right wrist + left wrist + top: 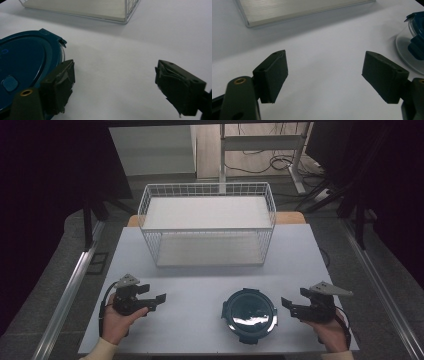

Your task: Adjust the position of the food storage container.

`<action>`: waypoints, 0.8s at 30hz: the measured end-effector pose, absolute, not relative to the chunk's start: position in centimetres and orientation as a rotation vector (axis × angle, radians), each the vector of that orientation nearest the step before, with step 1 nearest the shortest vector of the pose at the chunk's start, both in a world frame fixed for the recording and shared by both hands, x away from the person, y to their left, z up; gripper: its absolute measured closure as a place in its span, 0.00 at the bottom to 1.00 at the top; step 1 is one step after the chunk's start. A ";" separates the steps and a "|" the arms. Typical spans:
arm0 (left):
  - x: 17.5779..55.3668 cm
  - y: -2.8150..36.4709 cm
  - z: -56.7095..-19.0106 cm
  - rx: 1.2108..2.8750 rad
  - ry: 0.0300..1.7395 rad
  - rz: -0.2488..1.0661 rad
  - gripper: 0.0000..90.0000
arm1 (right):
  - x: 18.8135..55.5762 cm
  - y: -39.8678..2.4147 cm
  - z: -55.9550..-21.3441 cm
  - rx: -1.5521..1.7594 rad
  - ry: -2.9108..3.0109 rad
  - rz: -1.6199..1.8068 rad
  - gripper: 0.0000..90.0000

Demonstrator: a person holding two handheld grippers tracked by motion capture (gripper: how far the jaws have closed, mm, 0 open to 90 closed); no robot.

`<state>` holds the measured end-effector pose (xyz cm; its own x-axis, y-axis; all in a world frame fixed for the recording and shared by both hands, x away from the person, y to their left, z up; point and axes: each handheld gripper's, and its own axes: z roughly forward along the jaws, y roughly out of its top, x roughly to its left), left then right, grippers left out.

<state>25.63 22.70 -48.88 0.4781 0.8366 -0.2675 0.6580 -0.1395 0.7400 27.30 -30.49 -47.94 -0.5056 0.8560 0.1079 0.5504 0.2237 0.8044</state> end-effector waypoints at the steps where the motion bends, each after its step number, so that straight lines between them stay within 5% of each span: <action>1: 25.7 22.6 -48.8 1.876 1.249 0.264 0.23 | 27.2 -30.6 -47.9 1.304 2.141 1.174 0.19; 24: 25.2 21.9 -48.4 1.903 1.203 0.261 0.22 | 26.7 -31.1 -47.2 1.318 2.099 1.193 0.27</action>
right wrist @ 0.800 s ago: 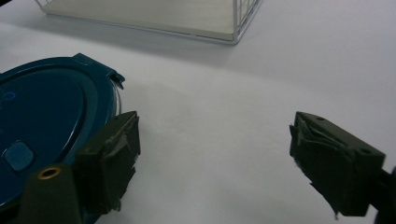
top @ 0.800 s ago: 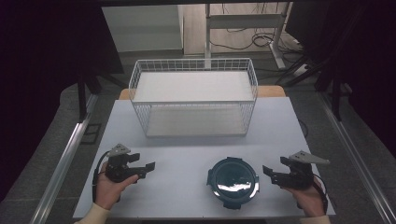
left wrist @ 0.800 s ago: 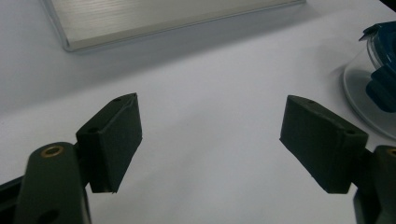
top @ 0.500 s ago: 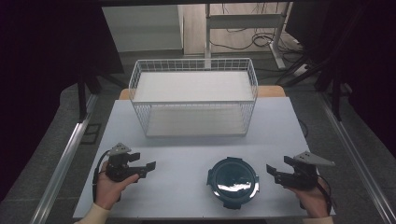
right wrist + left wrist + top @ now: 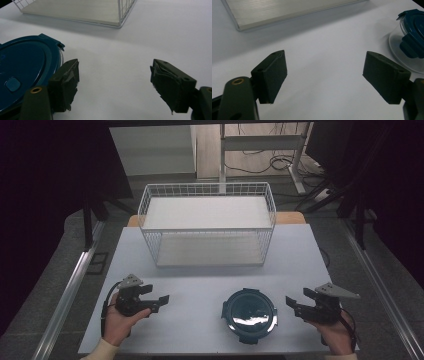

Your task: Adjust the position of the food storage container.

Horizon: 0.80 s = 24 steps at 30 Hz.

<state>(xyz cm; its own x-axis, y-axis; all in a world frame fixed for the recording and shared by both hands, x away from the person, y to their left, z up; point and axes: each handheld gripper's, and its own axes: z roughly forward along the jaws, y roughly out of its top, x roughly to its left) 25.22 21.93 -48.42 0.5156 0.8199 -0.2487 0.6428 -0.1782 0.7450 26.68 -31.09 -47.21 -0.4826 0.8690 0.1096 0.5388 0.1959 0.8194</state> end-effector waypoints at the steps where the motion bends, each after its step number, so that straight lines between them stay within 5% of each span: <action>1: 25.2 21.9 -48.4 1.909 1.200 0.264 0.22 | 26.8 -31.2 -47.2 1.318 2.102 1.198 0.28; 17: 25.3 21.9 -48.5 1.887 1.220 0.257 0.22 | 27.0 -31.2 -46.9 1.316 2.120 1.210 0.28; 24: 25.2 21.9 -48.7 1.900 1.216 0.251 0.22 | 27.0 -31.1 -46.5 1.289 2.140 1.234 0.36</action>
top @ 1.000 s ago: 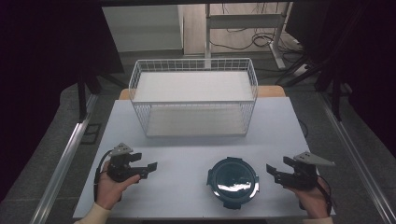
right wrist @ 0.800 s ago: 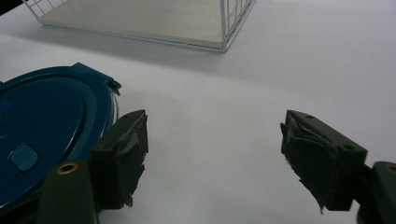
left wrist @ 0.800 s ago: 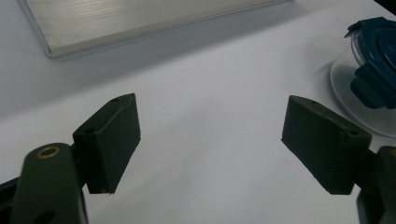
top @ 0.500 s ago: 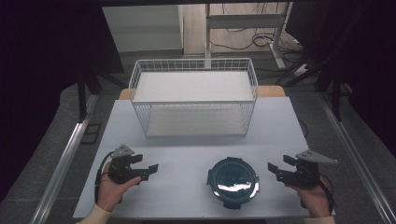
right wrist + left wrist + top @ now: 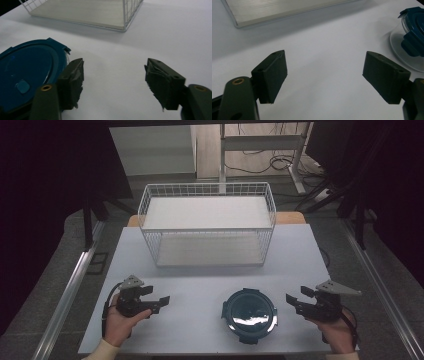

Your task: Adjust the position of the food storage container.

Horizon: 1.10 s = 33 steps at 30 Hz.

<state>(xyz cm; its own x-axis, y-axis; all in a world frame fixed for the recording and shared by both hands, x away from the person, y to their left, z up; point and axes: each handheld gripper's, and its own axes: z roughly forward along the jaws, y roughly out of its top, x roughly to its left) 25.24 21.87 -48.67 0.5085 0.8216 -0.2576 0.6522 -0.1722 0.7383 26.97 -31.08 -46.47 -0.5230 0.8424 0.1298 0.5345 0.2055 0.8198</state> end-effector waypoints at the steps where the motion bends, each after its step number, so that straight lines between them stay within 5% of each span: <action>1: 25.2 21.8 -48.7 1.902 1.216 0.253 0.22 | 26.9 -31.0 -46.4 1.283 2.146 1.231 0.37; 15: 25.1 21.6 -48.7 1.920 1.202 0.249 0.22 | 25.9 -30.1 -45.2 1.236 2.298 1.135 0.63; 26: 25.0 21.3 -48.8 1.934 1.197 0.239 0.22 | 24.9 -29.5 -44.6 1.097 2.400 1.131 0.95; 33: 25.0 21.4 -48.8 1.933 1.200 0.239 0.22 | 23.8 -28.9 -44.4 1.013 2.502 1.100 0.99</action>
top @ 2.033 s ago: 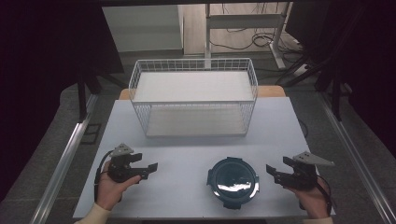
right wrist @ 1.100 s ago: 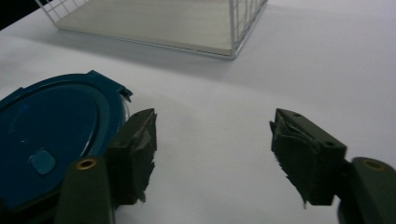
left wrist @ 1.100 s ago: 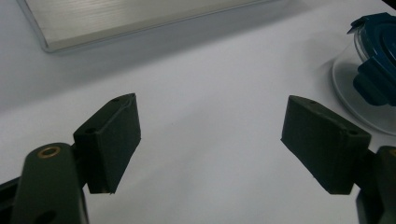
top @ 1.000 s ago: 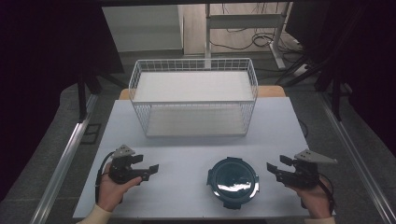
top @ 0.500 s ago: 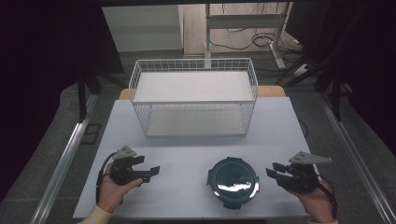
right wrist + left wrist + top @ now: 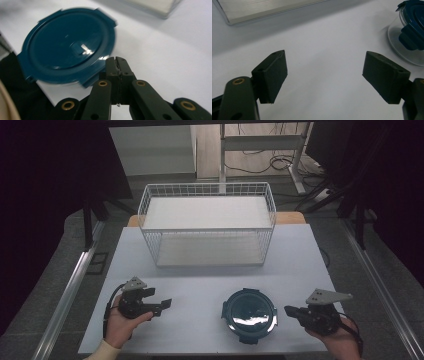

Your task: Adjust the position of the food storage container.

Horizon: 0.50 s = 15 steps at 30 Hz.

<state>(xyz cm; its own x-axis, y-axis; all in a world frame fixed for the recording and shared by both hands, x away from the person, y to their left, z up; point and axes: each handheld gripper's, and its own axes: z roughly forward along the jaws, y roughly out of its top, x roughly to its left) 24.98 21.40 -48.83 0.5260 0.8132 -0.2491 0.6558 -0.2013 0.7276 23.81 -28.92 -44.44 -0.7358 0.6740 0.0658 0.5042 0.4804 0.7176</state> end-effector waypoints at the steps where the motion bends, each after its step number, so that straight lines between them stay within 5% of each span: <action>1: 25.0 21.4 -48.9 1.931 1.199 0.240 0.22 | 23.6 -28.7 -44.5 0.992 2.523 1.100 0.99; 15: 25.0 21.4 -48.9 1.932 1.196 0.229 0.22 | 22.7 -27.8 -46.2 0.918 2.677 1.043 0.99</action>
